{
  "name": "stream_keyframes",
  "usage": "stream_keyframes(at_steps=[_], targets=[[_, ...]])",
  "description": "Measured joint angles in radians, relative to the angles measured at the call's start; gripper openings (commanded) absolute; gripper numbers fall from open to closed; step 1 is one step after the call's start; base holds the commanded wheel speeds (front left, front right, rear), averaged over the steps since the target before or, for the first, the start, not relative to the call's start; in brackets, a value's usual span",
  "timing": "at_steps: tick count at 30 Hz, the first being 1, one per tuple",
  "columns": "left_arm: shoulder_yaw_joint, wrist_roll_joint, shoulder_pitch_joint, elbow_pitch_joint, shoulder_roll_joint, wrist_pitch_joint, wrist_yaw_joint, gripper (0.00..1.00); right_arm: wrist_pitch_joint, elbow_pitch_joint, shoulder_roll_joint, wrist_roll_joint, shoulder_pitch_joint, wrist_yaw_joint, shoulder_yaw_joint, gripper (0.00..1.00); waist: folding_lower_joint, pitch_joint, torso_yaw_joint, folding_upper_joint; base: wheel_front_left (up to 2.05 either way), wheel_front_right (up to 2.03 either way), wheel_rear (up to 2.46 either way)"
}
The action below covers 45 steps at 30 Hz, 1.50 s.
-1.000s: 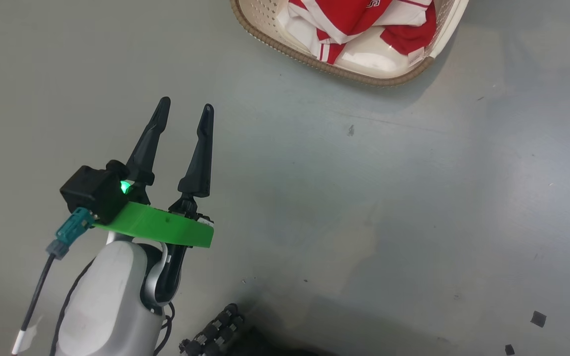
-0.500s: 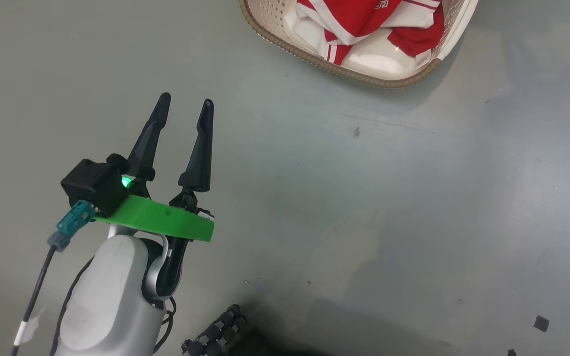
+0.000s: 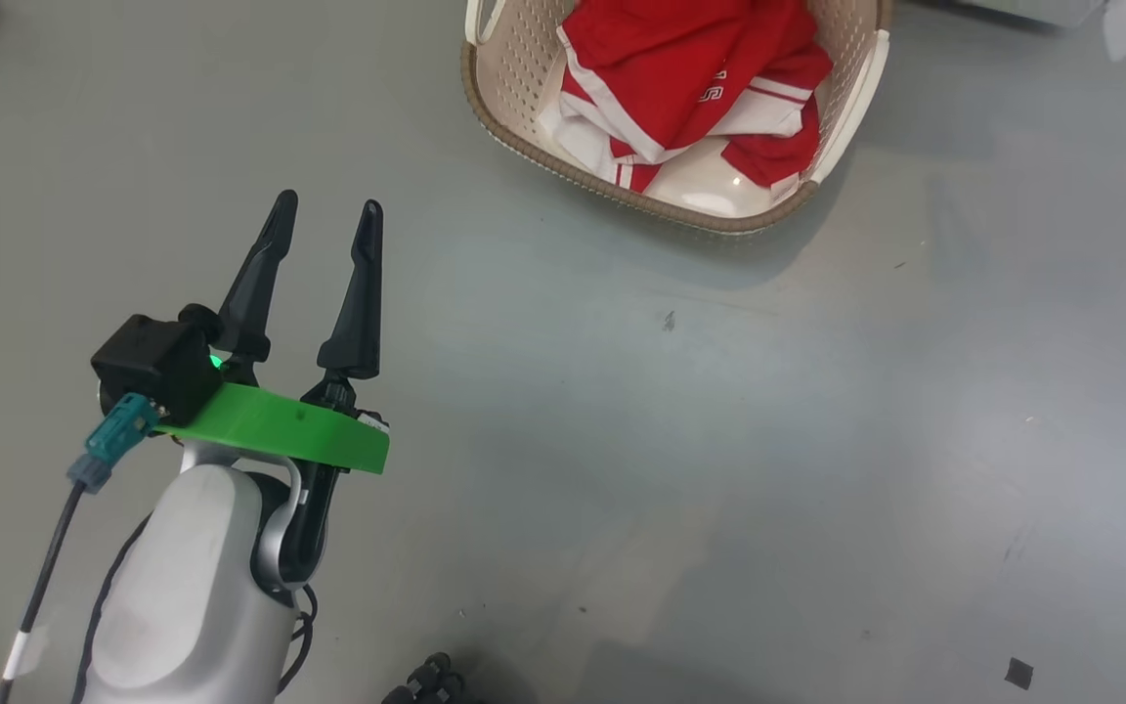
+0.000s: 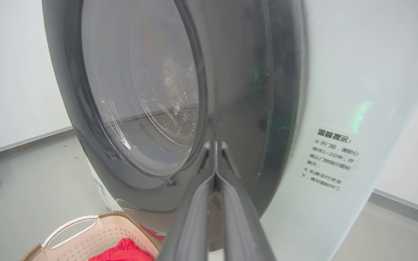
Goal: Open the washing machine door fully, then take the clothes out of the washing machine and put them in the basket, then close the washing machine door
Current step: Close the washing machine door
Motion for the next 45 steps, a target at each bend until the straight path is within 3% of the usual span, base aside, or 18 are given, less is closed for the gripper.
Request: stream_keyframes(at_steps=[11,26,45], targets=[[0.027,0.02,0.022,0.019,0.041,0.0,0.0,1.0,-0.031,0.026,0.071,0.052,0.184,-0.011,-0.012,0.0,0.0,-0.121,-0.063,0.0,0.0,0.0,0.0],[0.062,0.052,0.154,0.064,0.099,0.0,0.0,1.0,-0.042,0.035,0.17,0.131,0.451,-0.053,-0.075,0.0,0.0,-0.301,-0.215,0.0,0.0,0.0,0.0],[0.1,0.11,0.273,0.06,0.1,0.0,0.0,1.0,-0.042,-0.079,0.236,0.164,0.725,-0.089,-0.158,0.0,0.0,-0.491,-0.363,0.0,0.0,0.0,0.0]])
